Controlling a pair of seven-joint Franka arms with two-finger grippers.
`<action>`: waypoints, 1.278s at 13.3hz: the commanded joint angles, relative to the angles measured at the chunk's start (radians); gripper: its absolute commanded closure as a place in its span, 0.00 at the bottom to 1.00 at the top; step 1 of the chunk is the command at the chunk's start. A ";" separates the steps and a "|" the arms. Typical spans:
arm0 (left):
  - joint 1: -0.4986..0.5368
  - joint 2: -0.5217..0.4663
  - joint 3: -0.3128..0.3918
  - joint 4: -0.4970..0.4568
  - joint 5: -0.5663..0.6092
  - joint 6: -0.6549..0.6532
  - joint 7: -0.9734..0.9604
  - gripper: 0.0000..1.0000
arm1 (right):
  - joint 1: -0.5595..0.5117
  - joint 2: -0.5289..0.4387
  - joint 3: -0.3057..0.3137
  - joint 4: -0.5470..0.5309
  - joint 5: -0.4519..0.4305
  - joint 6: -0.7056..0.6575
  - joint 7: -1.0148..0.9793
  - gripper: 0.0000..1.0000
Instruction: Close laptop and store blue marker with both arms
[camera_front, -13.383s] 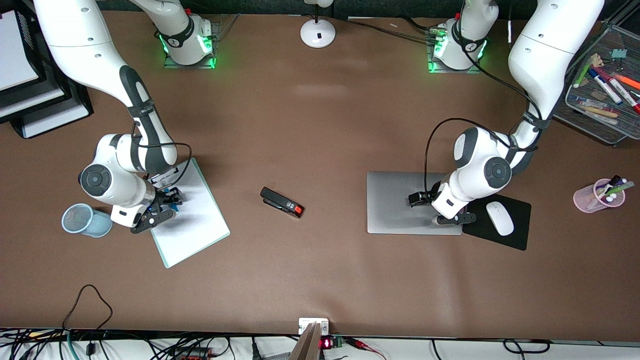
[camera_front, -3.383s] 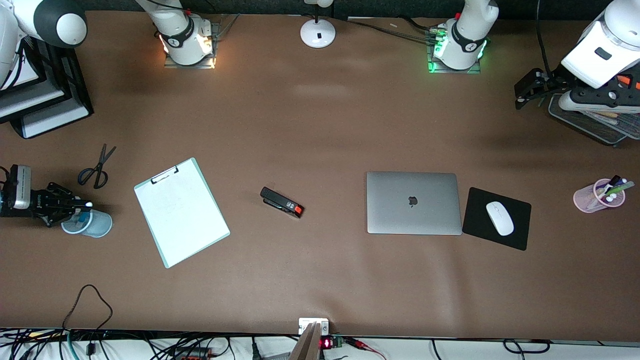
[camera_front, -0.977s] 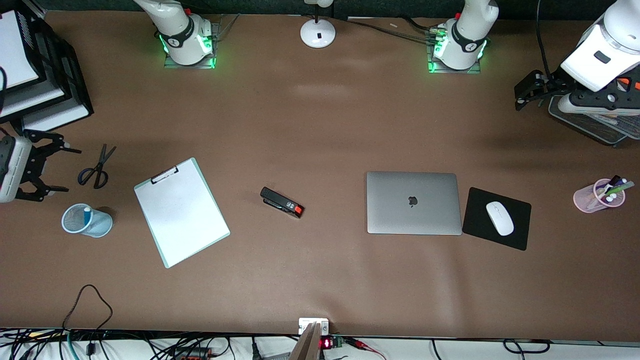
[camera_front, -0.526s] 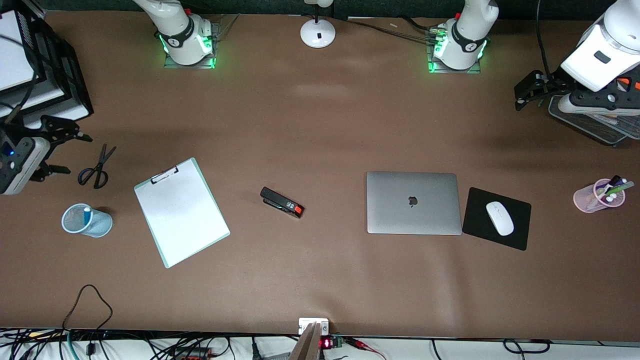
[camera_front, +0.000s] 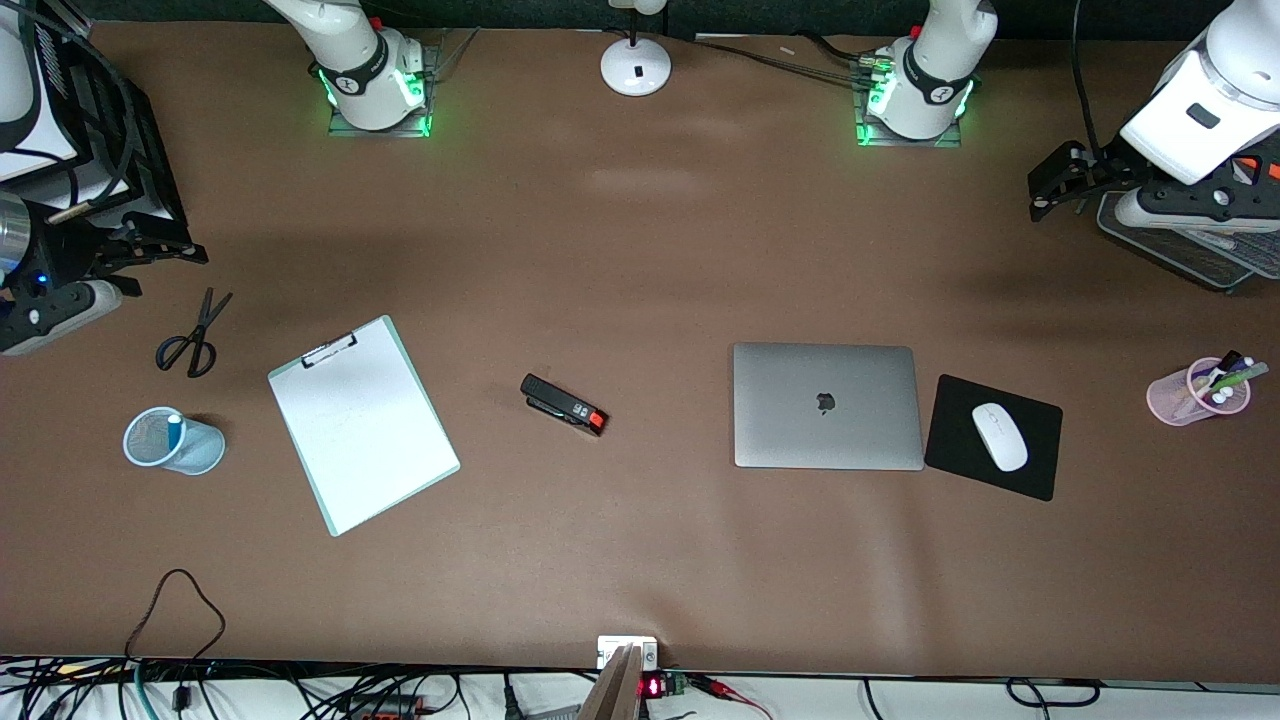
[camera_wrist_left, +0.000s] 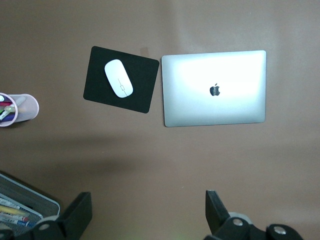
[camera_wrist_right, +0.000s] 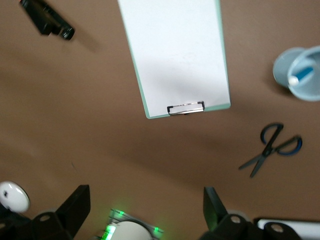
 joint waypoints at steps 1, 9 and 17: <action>-0.004 -0.059 -0.002 -0.065 -0.006 0.024 0.019 0.00 | 0.038 -0.050 -0.008 -0.025 -0.045 -0.005 0.281 0.00; -0.001 -0.066 -0.028 -0.082 -0.005 0.048 0.037 0.00 | 0.055 -0.053 -0.031 0.061 -0.185 0.055 0.382 0.00; 0.001 -0.066 -0.030 -0.090 -0.005 0.050 0.037 0.00 | -0.013 -0.191 -0.028 -0.136 -0.084 0.184 0.312 0.00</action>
